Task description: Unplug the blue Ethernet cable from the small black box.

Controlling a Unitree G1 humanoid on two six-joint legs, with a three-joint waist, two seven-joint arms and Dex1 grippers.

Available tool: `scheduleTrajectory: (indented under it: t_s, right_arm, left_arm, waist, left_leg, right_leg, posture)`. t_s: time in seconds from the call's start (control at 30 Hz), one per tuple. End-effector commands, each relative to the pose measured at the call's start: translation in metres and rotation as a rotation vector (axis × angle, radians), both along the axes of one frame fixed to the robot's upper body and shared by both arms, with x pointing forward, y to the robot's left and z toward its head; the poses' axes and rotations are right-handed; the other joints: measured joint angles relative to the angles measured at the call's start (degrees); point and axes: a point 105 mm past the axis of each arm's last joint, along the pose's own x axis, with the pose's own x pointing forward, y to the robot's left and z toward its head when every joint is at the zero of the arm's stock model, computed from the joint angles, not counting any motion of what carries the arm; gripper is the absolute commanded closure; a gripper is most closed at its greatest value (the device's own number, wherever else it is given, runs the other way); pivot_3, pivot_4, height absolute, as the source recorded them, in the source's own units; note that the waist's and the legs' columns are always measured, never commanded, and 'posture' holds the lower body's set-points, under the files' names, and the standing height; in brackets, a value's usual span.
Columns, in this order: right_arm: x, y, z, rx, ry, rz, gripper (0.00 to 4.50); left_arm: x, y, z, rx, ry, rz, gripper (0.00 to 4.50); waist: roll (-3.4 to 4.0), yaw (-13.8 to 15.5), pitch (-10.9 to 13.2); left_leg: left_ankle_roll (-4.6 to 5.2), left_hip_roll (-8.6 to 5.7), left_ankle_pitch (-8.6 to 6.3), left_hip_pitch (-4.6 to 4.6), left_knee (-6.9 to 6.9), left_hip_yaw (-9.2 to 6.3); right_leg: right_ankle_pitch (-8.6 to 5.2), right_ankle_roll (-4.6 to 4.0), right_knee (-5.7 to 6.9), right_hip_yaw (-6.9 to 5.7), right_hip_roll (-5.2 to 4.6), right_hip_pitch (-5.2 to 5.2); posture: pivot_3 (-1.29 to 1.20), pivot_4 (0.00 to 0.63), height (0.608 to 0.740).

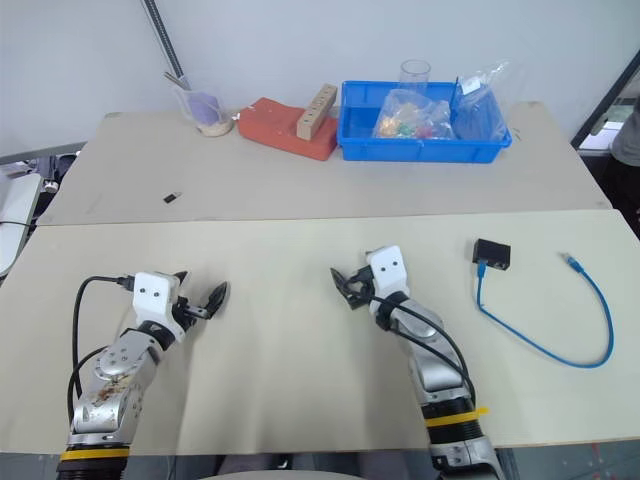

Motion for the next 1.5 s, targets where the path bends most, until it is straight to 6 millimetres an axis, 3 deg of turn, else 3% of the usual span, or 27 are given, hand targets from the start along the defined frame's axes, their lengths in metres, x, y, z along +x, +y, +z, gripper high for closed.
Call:
scheduleTrajectory:
  t_s: [0.03,0.17,0.37,0.5,0.63,0.83,1.03,1.2,1.5]
  right_arm:
    - [-0.001,-0.002,0.011,0.016,-0.045,-0.006,0.0]
    - [-0.009,-0.02,0.012,-0.011,-0.04,-0.069,0.0]
    - [-0.034,-0.069,0.026,-0.084,-0.037,-0.213,0.0]
    - [-0.058,-0.114,0.037,-0.131,-0.02,-0.39,0.0]
    - [-0.074,-0.143,0.042,-0.165,0.008,-0.514,0.0]
    - [-0.066,-0.171,0.039,-0.092,0.078,-0.646,0.0]
    - [-0.035,-0.189,0.023,0.036,0.179,-0.654,0.0]
    - [-0.026,-0.202,0.008,0.02,0.235,-0.7,0.0]
    - [-0.013,-0.185,0.001,0.001,0.212,-0.632,2.96]
  left_arm:
    - [0.0,-0.003,0.012,0.0,-0.029,-0.026,0.07]
    - [-0.001,-0.014,0.03,-0.01,-0.062,-0.145,0.07]
    - [-0.009,-0.076,0.072,-0.012,-0.077,-0.636,0.07]
    - [-0.017,-0.117,0.093,-0.001,-0.061,-0.971,0.07]
    - [-0.032,-0.151,0.105,0.034,-0.05,-1.262,0.07]
    - [-0.031,-0.183,0.119,0.07,-0.123,-1.468,0.07]
    - [-0.024,-0.186,0.123,0.097,-0.143,-1.499,0.07]
    - [-0.023,-0.177,0.124,0.091,-0.137,-1.468,0.07]
    - [-0.021,-0.17,0.132,0.046,-0.162,-1.403,0.0]
  waist:
    - [0.0,0.0,0.0]
    - [0.0,0.19,0.0]
    - [0.0,1.22,0.0]
    - [0.01,1.35,0.0]
    - [0.01,0.75,0.0]
    - [0.01,-0.1,0.01]
    - [0.05,-0.22,-0.01]
    - [0.07,-0.13,-0.01]
    - [0.07,-0.35,-0.01]
  left_leg:
    - [0.0,0.0,0.0,0.0,0.0,0.0]
    - [0.0,0.0,0.0,-0.03,0.0,-0.01]
    - [-0.02,-0.07,0.01,-0.12,0.01,0.01]
    - [-0.02,-0.07,0.01,-0.11,0.01,0.07]
    - [-0.01,-0.04,0.01,-0.11,0.01,0.12]
    - [0.0,-0.04,0.02,-0.09,0.01,0.14]
    - [0.01,-0.07,0.02,-0.09,0.02,0.19]
    - [0.07,-0.06,0.05,-0.13,0.02,0.17]
    - [0.07,-0.04,0.05,-0.06,0.15,0.16]
  right_leg:
    - [0.0,0.0,0.0,0.0,0.0,0.0]
    - [0.0,0.0,0.0,-0.01,0.0,0.0]
    - [0.0,0.0,-0.09,-0.02,-0.05,0.0]
    - [0.0,0.01,-0.13,-0.02,0.0,0.03]
    - [-0.01,0.01,-0.12,0.0,0.08,0.03]
    - [-0.03,-0.02,-0.13,0.02,0.14,0.05]
    - [-0.03,-0.03,-0.27,0.1,0.12,0.1]
    - [-0.03,-0.03,-0.28,0.1,0.12,0.1]
    - [-0.03,-0.03,-0.31,0.09,0.12,0.22]
  posture:
    - [0.0,0.15,0.74]
    - [0.0,0.15,0.74]
    - [0.0,0.15,0.74]
    - [0.0,0.15,0.74]
    - [0.0,0.15,0.74]
    - [0.0,0.15,0.74]
    - [0.0,0.15,0.74]
    - [0.0,0.15,0.74]
    - [0.0,0.15,0.74]
